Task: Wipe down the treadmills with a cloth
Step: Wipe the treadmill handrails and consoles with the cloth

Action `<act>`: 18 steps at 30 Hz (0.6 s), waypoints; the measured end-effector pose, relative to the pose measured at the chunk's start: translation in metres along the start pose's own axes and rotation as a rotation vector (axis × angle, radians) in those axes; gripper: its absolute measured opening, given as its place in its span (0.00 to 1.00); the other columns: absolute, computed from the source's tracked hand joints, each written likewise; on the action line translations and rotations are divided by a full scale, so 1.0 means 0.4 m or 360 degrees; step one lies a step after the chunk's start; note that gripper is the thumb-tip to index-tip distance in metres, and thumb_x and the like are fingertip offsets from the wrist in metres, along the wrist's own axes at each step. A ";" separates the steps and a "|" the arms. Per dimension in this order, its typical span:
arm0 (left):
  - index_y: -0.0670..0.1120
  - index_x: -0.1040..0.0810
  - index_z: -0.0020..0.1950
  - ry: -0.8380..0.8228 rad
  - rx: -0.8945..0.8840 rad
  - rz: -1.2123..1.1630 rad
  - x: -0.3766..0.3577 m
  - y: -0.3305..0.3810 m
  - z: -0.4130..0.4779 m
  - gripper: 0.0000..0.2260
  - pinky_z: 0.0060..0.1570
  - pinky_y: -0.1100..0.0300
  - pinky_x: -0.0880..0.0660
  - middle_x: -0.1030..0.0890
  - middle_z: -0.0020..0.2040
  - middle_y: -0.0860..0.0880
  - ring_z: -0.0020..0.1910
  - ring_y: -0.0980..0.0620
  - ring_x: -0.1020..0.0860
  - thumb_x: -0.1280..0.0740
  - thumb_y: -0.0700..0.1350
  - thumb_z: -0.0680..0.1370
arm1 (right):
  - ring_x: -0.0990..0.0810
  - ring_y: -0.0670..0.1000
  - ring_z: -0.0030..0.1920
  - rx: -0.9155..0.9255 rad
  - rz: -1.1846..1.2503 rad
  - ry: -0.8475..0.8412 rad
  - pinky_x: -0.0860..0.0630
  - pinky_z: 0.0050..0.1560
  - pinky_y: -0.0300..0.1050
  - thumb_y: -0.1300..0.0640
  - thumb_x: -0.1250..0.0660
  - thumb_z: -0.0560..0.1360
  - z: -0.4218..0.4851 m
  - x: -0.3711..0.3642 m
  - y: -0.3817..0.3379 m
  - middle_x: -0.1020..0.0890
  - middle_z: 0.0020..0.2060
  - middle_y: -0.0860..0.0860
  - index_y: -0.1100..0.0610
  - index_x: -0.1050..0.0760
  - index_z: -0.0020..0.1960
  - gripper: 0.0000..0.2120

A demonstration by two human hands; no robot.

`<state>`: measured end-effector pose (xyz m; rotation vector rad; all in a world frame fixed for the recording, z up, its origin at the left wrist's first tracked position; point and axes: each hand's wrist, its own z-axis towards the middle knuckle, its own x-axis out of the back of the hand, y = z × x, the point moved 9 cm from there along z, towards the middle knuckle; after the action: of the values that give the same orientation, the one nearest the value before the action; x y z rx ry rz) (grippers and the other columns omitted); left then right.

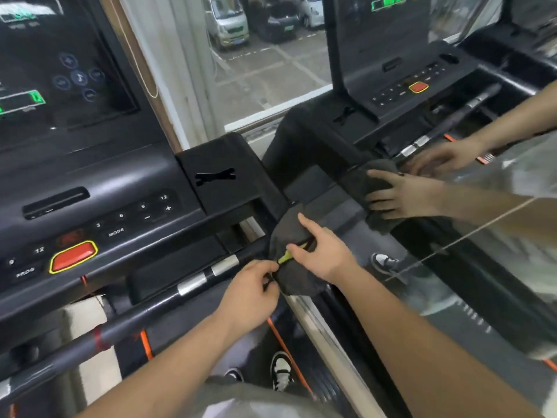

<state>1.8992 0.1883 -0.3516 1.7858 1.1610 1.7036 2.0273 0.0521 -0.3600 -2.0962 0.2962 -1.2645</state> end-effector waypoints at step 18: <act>0.50 0.29 0.75 -0.0261 -0.0136 0.0092 0.000 -0.006 -0.071 0.24 0.68 0.62 0.30 0.26 0.69 0.54 0.67 0.54 0.25 0.34 0.43 0.79 | 0.27 0.64 0.61 -0.0372 -0.1119 0.0383 0.24 0.54 0.59 0.35 0.42 0.80 -0.205 -0.043 0.034 0.31 0.65 0.61 0.41 0.65 0.81 0.40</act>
<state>1.8712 0.1825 -0.3488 1.8831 0.9624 1.5794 1.9506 0.0160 -0.3553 -2.3394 -0.2332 -1.9727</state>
